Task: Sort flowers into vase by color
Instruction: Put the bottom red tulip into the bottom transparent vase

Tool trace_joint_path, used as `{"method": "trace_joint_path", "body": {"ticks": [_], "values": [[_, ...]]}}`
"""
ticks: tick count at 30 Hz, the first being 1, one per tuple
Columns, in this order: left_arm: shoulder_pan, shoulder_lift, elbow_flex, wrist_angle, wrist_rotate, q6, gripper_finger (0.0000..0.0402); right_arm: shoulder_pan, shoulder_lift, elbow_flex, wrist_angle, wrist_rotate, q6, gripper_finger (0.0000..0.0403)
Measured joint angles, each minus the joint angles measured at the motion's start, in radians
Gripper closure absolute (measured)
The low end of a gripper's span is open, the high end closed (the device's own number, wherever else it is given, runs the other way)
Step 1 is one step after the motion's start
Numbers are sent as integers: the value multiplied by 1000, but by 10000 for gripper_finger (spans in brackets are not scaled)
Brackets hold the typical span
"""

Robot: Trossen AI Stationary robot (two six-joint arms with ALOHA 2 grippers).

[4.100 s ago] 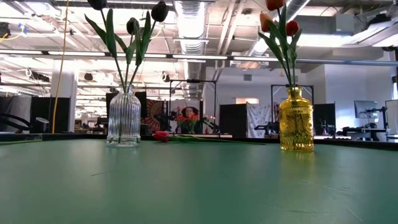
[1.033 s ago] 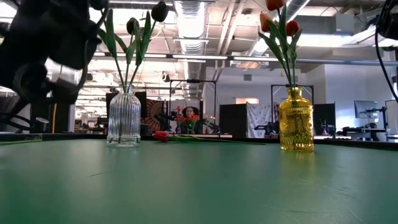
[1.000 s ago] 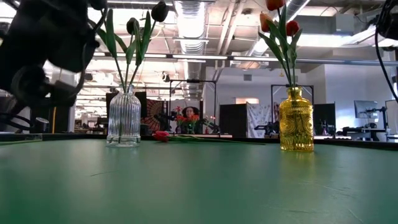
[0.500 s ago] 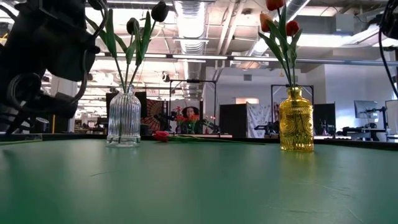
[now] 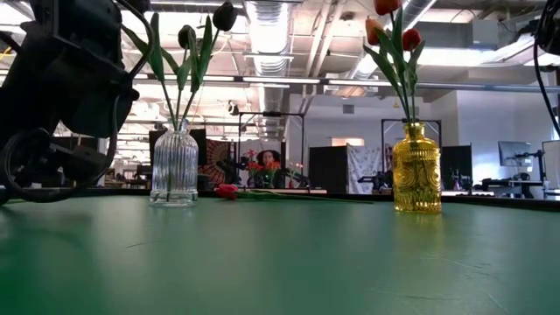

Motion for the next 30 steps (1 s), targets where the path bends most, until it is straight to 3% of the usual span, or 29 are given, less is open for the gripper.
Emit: {"method": "trace_joint_path", "body": {"ticks": [10, 18, 30], "values": [[-53, 0, -2, 33, 27, -128, 394, 0, 0, 0, 4, 0, 0, 266], [-91, -29, 40, 26, 5, -137, 401, 0, 0, 0, 3, -1, -1, 266], [-90, -376, 136, 232, 32, -339, 401, 0, 0, 0, -2, -1, -1, 266]]}}
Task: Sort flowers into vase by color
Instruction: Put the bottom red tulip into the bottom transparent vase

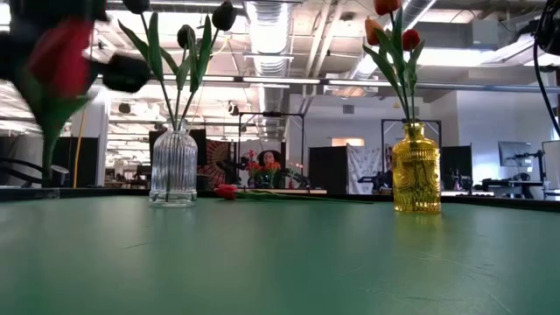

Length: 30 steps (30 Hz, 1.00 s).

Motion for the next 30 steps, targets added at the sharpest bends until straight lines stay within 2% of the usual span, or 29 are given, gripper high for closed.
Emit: {"method": "trace_joint_path", "body": {"ticks": [5, 12, 20, 26, 30], "values": [[0, -61, 1, 80, 18, -92, 401, 0, 0, 0, -2, 0, -7, 266], [0, -64, 6, 260, 185, -204, 401, 0, 0, 0, -2, 0, -8, 266], [11, -65, 93, 572, 164, -264, 401, 0, 0, 0, -2, 0, -7, 266], [16, -65, 129, 566, 154, -313, 401, 0, 0, 0, -1, 0, -7, 266], [-38, -34, 129, 420, 174, -312, 401, 0, 0, 0, 5, 0, -7, 266]]}}
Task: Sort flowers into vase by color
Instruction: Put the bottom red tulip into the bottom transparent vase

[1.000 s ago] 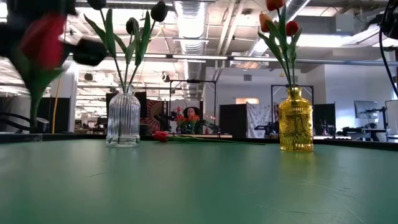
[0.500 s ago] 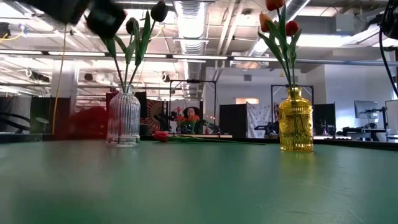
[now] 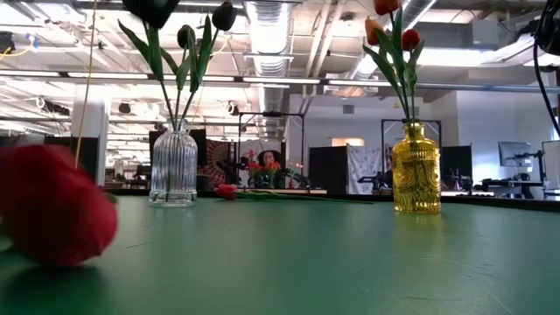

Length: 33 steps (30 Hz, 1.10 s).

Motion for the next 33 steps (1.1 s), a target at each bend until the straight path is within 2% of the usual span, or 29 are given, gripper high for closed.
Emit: {"method": "trace_joint_path", "body": {"ticks": [5, 13, 17, 25, 30, 33], "values": [[-55, 77, 0, -145, -34, 25, 376, 0, 0, 0, -4, 0, 0, 266], [-81, 263, 0, -160, -58, 25, 276, 0, 0, 0, -16, -1, 0, 266], [-80, 343, 0, -153, -62, 25, 247, 0, 0, 0, -15, -3, 0, 266], [-85, 447, -1, -135, -110, 14, 242, 0, 0, 0, -12, -3, 0, 266], [-111, 463, -6, -109, -213, -15, 246, 0, 0, 0, -6, -4, 0, 266], [-142, 463, -8, -90, -281, -36, 267, 0, 0, 0, -5, -5, 0, 266]]}}
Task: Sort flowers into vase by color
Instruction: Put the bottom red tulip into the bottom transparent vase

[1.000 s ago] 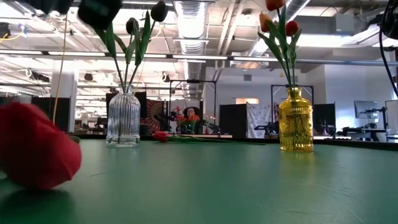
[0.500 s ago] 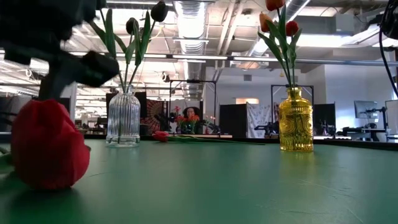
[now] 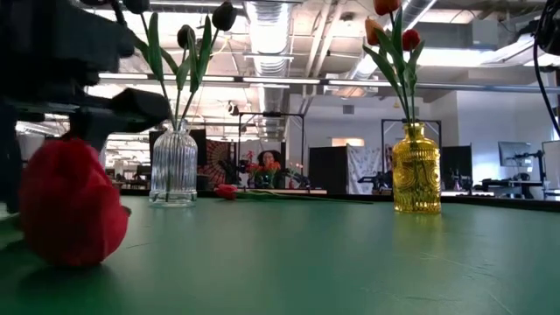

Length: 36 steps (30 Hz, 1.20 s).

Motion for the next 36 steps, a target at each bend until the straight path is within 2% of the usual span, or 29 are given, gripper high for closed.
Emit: {"method": "trace_joint_path", "body": {"ticks": [5, 10, 20, 24, 27, 36], "values": [[-53, 0, -27, 55, 62, 4, 320, 0, 0, 0, -1, -1, 0, 266], [-80, -6, -75, 95, 53, -72, 353, 0, 0, 0, -1, -1, 0, 266], [-82, -9, -78, 114, 54, -117, 361, 0, 0, 0, -4, -3, 0, 266], [-74, -21, -80, 120, 67, -121, 392, 0, 0, 0, -3, -3, 0, 266], [-68, -43, -80, 119, 53, -123, 398, 0, 0, 0, -2, -3, 0, 266], [-6, -230, -51, 160, -17, -64, 401, 0, -17, 0, 8, -17, 0, 266]]}}
